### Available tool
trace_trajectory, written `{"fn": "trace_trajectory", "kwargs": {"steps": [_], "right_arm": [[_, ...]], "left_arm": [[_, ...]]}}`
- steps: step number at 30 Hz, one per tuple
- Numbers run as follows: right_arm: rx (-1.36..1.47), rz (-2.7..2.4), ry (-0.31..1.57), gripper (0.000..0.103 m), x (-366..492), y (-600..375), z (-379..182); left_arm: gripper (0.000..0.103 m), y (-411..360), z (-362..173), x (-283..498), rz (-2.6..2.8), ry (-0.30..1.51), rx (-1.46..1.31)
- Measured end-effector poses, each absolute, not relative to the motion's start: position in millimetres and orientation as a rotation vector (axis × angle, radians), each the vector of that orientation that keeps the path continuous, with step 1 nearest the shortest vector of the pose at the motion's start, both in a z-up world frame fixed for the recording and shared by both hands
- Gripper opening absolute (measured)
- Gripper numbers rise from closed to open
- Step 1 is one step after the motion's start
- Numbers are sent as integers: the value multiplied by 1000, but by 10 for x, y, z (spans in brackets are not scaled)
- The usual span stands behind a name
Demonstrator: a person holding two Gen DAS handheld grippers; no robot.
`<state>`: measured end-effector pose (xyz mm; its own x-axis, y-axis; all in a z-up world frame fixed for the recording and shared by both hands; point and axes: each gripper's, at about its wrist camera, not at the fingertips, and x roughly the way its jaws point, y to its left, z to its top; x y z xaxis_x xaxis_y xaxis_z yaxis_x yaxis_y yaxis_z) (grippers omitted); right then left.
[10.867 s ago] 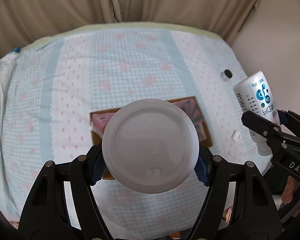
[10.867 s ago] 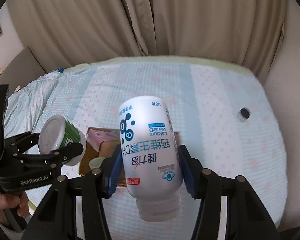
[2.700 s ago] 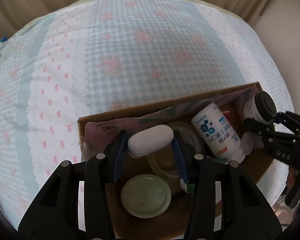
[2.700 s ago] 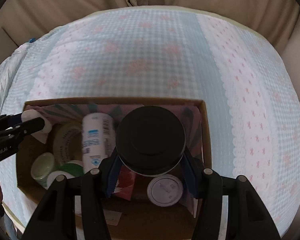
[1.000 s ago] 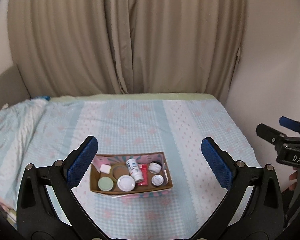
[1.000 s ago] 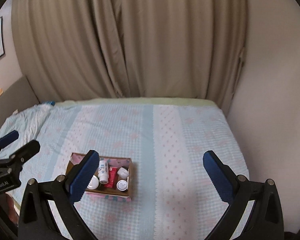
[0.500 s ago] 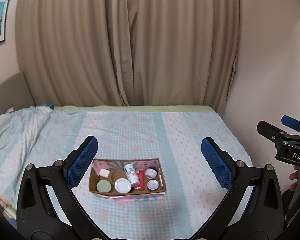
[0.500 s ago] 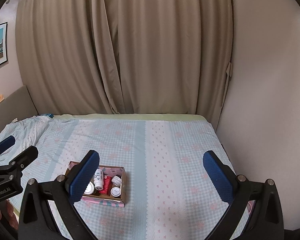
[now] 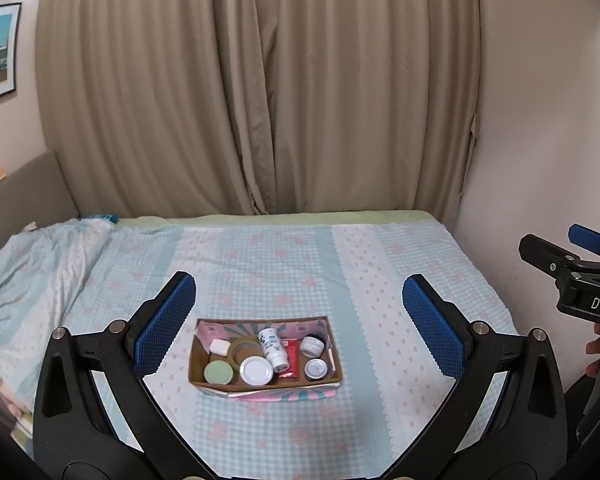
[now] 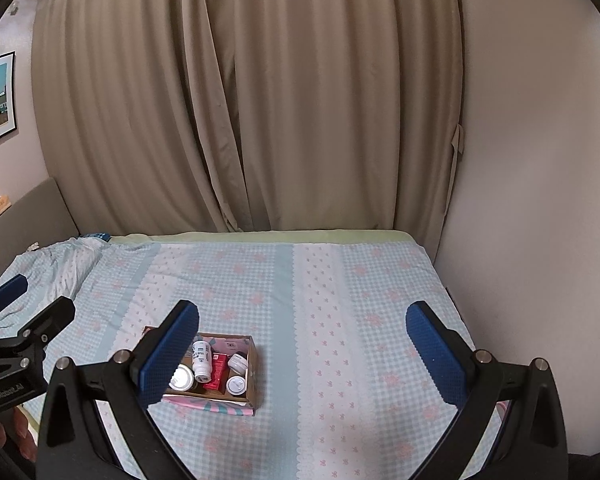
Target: Organize rigid objects
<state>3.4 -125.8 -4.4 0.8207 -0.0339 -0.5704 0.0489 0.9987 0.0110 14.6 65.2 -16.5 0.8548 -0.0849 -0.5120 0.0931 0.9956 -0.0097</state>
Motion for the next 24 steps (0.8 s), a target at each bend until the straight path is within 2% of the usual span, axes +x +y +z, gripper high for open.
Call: {"fn": "trace_trajectory", "kwargs": {"steps": [24], "right_arm": [[26,-40,610,103,45,-1258,-62]], "left_arm": [[103,657,-178,143,-90,536,22]]}}
